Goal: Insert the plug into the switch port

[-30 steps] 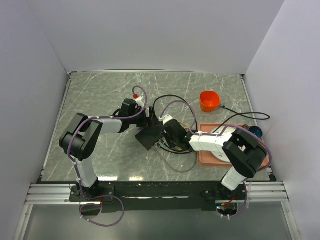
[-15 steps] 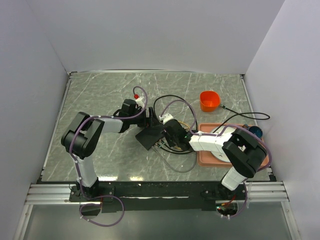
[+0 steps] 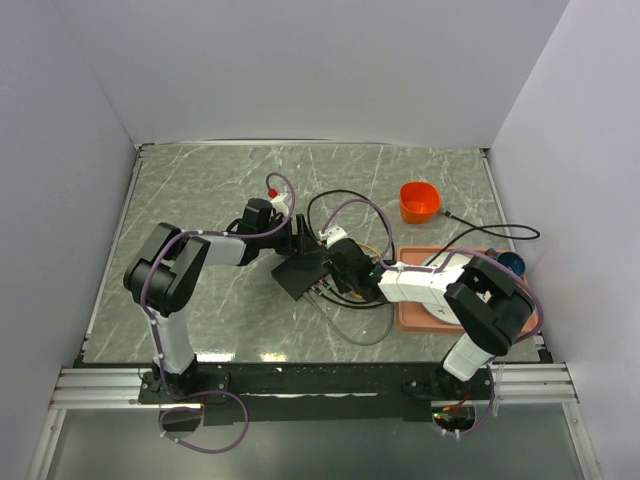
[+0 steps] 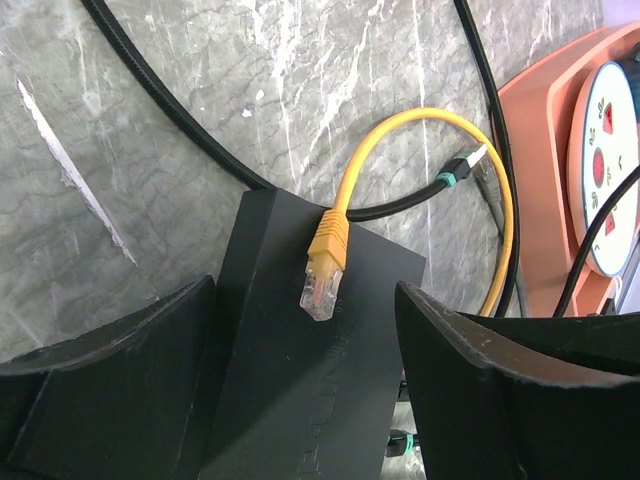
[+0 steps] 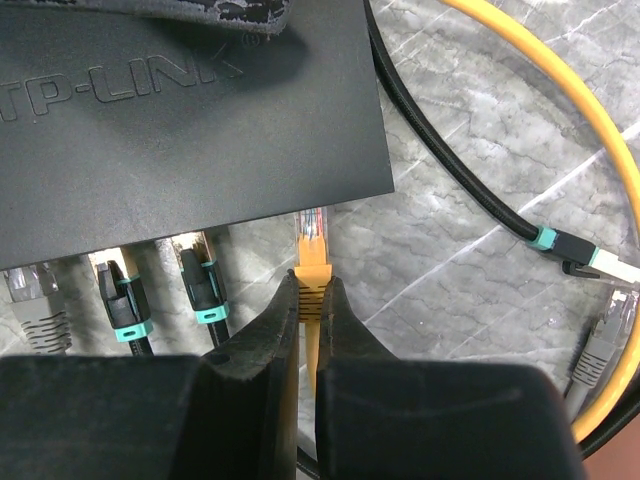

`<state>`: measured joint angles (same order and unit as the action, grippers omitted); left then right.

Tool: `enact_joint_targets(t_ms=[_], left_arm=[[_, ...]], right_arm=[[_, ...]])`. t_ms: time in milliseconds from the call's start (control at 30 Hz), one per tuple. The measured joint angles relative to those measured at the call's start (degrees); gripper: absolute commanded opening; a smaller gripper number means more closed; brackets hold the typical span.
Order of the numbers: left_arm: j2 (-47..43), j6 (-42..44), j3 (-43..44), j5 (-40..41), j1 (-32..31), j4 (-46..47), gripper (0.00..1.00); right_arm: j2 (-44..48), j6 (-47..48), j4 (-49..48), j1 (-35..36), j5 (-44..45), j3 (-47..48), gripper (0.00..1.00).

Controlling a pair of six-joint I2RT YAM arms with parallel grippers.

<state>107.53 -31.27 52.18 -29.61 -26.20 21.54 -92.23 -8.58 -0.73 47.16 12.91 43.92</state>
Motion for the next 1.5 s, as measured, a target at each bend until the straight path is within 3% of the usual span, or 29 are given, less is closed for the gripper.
enact_joint_targets(t_ms=[233, 600, 933, 1500], left_arm=[[0.22, 0.15, -0.02, -0.15, 0.2, 0.09, 0.68], [1.42, 1.7, -0.13, -0.13, 0.94, 2.27, 0.62], [5.07, 6.19, 3.74, -1.16, 0.33, 2.25, 0.49], [6.71, 5.33, 2.86, 0.94, -1.51, 8.31, 0.44]], right_arm=[[-1.29, 0.11, -0.57, 0.07, 0.31, 0.55, 0.0], [-4.02, 1.31, 2.38, 0.09, 1.6, 4.55, 0.0], [-4.74, 2.29, 6.58, -0.94, 0.74, 7.63, 0.0], [-5.27, 2.34, 6.27, -1.73, 2.58, 7.58, 0.0]])
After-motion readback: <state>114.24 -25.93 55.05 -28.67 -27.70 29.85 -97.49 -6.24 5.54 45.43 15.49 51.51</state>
